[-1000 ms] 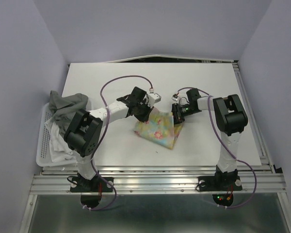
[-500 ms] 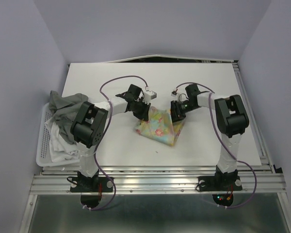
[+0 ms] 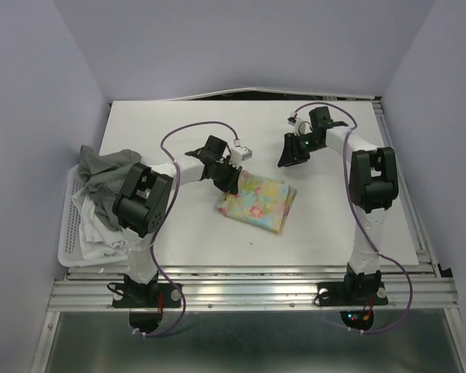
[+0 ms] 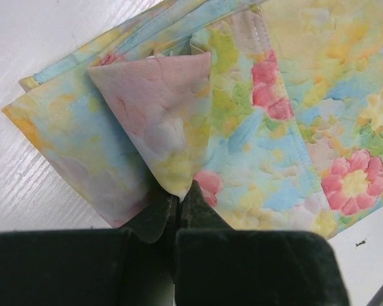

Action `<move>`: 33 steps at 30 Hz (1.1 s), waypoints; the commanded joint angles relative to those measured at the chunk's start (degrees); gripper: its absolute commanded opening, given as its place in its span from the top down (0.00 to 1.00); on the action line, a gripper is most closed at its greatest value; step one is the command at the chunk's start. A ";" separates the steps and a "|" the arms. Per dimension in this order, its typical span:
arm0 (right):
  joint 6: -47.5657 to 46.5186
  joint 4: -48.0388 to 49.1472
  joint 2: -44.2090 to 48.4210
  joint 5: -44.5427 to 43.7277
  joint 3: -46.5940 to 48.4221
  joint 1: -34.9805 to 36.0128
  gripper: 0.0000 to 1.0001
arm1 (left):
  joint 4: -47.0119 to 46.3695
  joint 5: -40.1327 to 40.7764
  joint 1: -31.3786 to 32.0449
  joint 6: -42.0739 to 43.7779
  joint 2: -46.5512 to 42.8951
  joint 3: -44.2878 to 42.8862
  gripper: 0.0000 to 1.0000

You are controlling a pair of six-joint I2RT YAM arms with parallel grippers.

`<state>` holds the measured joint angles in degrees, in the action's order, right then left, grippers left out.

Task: Fold and stack the skirts
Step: Fold the skirt

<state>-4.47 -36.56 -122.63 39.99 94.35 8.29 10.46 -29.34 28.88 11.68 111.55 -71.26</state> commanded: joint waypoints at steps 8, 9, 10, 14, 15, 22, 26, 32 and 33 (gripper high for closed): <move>4.29 3.33 -9.99 6.41 2.78 2.96 0.58 | 2.55 -4.84 0.21 2.38 -5.99 0.96 1.00; 4.29 3.33 -10.26 7.46 2.43 2.96 0.57 | 2.90 -5.28 0.21 2.29 -6.34 0.69 1.00; 4.38 3.33 -10.78 7.82 2.07 2.96 0.57 | 3.60 -5.55 0.21 2.21 -6.43 0.17 1.00; 4.38 3.42 -11.58 10.36 1.46 3.48 0.64 | 4.22 -6.25 0.21 1.42 -7.04 -0.80 1.00; 4.29 3.51 -11.75 10.90 1.37 3.48 0.65 | 4.31 -6.51 0.21 1.15 -7.04 -0.98 1.00; 2.63 2.63 -12.11 11.43 -0.92 4.71 0.85 | 0.79 -7.92 -0.05 -1.40 -6.96 -2.39 1.00; 1.49 2.81 -11.85 11.08 -1.97 5.24 0.99 | -1.05 -8.62 -1.63 -2.89 -5.29 -2.83 1.00; 0.08 2.81 -11.76 10.20 -2.50 5.24 0.99 | -5.26 -10.21 -3.57 -6.93 -2.13 -3.09 1.00; -0.10 2.81 -11.76 10.20 -2.50 5.24 0.99 | -5.62 -10.12 -3.75 -7.37 -1.43 -3.44 1.00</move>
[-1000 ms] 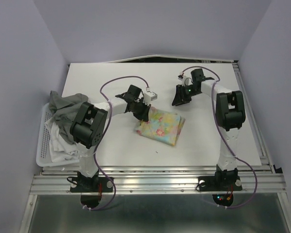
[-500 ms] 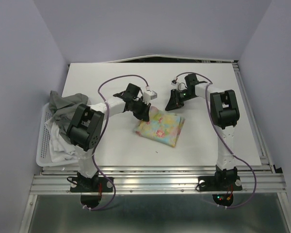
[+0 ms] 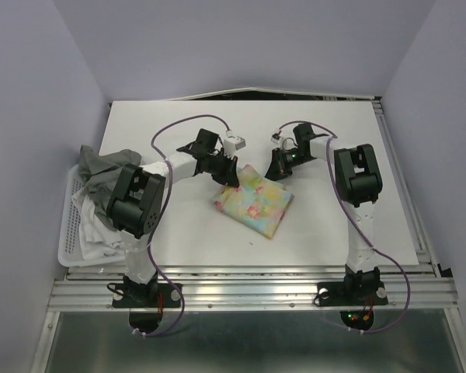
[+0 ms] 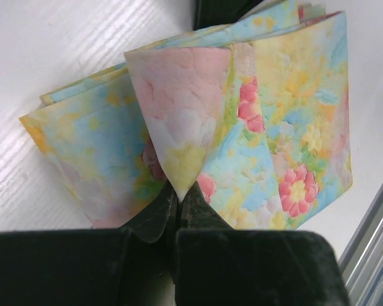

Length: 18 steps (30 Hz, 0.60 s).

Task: Fold and stack the skirts
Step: Fold the skirt

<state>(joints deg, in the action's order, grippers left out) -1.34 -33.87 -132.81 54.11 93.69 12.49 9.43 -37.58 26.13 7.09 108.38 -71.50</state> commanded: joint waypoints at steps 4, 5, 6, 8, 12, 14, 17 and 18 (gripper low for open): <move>-3.23 -0.06 -1.83 -4.10 -1.49 1.04 0.99 | -5.56 -0.65 -1.26 -5.68 6.74 -5.13 1.00; -3.31 -0.06 -1.66 -4.27 -1.49 1.04 0.99 | -5.48 0.48 -1.26 -6.47 7.98 -5.92 1.00; -3.40 -0.15 -1.57 -4.19 -1.58 1.04 0.99 | -5.56 0.49 -1.26 -6.74 7.99 -6.19 1.00; -3.40 -0.32 -1.48 -4.62 -1.58 1.04 0.99 | -4.95 1.28 -1.34 -6.74 9.92 -6.89 1.00; -2.88 -0.93 -0.17 -8.82 0.08 1.04 0.93 | -3.11 4.09 -1.43 -8.67 12.21 -6.98 0.98; -2.70 -1.55 1.59 -11.29 2.97 1.04 0.90 | -2.75 4.36 -1.43 -8.59 12.03 -6.02 0.86; -3.75 -4.09 4.13 -16.21 9.02 0.43 0.76 | -1.44 4.71 -1.43 -7.80 10.98 -5.66 0.72; -4.10 -4.80 4.92 -17.88 10.53 0.43 0.76 | -1.00 4.71 -1.43 -7.45 10.54 -5.84 0.69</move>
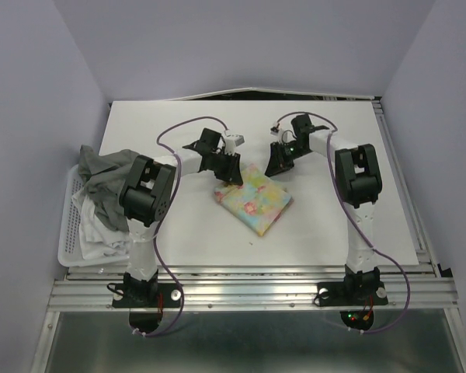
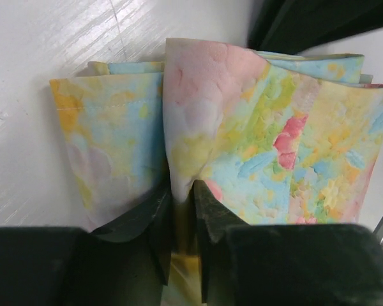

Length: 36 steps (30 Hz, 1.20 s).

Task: Fold and stack the skirts
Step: Fold the skirt, then neatly place the folded skirt to the corner

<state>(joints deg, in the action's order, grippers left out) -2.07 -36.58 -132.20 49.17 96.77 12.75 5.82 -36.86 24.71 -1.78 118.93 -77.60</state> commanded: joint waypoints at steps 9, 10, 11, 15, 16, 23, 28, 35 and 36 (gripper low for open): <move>-0.85 -9.21 19.25 -12.71 7.74 0.17 0.64 | 9.64 8.29 -1.33 8.54 -9.33 -5.80 0.37; -0.05 -9.30 20.74 -9.56 4.16 0.17 0.64 | 10.43 9.95 -1.42 9.42 -11.34 -6.15 0.37; 1.44 -9.04 22.24 -7.88 1.86 0.17 0.64 | 11.57 11.10 -1.51 10.65 -12.31 -6.59 0.35; 5.04 -6.32 27.78 -1.19 -10.53 3.94 0.64 | 13.33 15.15 -1.59 13.64 -16.27 -5.63 0.33; 5.84 -5.01 29.18 0.39 -12.81 4.99 0.64 | 13.42 16.81 -1.59 13.65 -17.50 -5.19 0.32; 8.75 3.35 27.27 0.23 -20.74 12.30 0.64 | 13.25 11.82 -1.86 14.52 -20.76 2.27 0.44; 8.31 3.80 23.05 -2.58 -20.48 13.00 0.66 | 11.76 9.62 -1.94 14.18 -18.75 8.07 0.58; 3.74 0.11 19.88 -13.20 -21.36 13.00 0.68 | 8.50 12.42 -4.14 11.10 -12.33 7.47 0.65; 2.78 -0.24 19.70 -14.96 -21.62 13.00 0.69 | 8.33 13.21 -5.10 10.49 -11.71 6.60 0.65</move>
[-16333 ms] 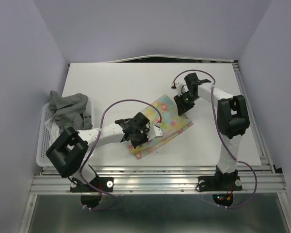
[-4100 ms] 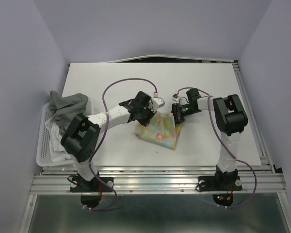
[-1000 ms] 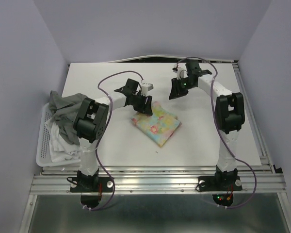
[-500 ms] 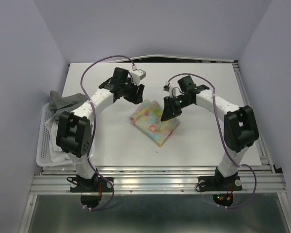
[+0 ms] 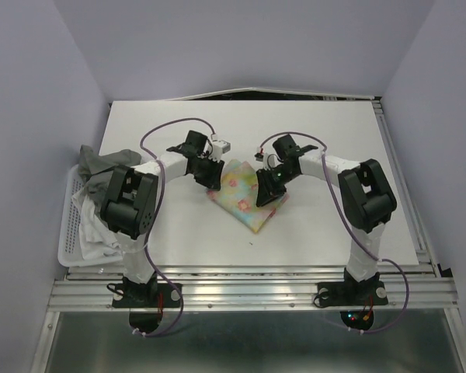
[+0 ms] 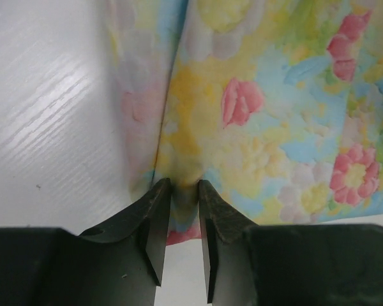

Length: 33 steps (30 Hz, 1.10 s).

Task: Fold and stack the skirts
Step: Neatly place the folded skirt to the corner

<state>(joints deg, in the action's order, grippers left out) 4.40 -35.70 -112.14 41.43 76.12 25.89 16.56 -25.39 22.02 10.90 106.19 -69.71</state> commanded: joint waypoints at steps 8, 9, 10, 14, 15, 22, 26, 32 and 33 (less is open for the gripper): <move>-13.97 -3.32 1.03 -22.52 -4.04 -3.82 0.72 | 1.19 -5.29 -3.83 1.92 -5.63 -5.34 0.34; -15.55 -3.41 1.74 -24.10 -4.57 -3.83 0.73 | 1.46 -5.29 -3.83 2.63 -7.39 -5.52 0.33; -18.61 -3.32 2.44 -27.42 -5.88 -5.48 0.74 | 1.90 -4.85 -3.83 3.16 -10.27 -5.61 0.25; -24.52 -3.58 5.17 -34.04 -7.47 -11.01 0.75 | 1.90 -3.10 -3.83 3.52 -17.06 -4.91 0.01; -26.01 -3.76 5.96 -34.92 -7.21 -12.51 0.75 | 1.47 -2.13 -3.83 2.39 -18.46 -3.78 0.01; -28.58 -8.23 5.96 -39.32 5.43 -26.15 0.70 | -3.63 9.80 -3.83 0.10 -29.88 2.47 0.01; -22.44 -12.80 10.34 -28.98 10.36 -26.68 0.31 | -5.83 17.29 -3.83 -2.62 -33.50 4.23 0.01; -17.15 -10.81 14.75 -22.09 4.58 -22.74 0.17 | -4.53 20.03 -3.92 -3.87 -35.09 4.41 0.01; -16.97 -9.66 15.19 -22.70 2.91 -21.94 0.17 | -4.17 20.11 -3.92 -3.52 -35.09 4.32 0.01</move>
<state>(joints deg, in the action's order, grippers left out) -15.44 -45.93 -99.79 14.81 83.00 0.82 13.30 -8.29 17.98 8.29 73.25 -64.93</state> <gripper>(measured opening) 0.830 0.986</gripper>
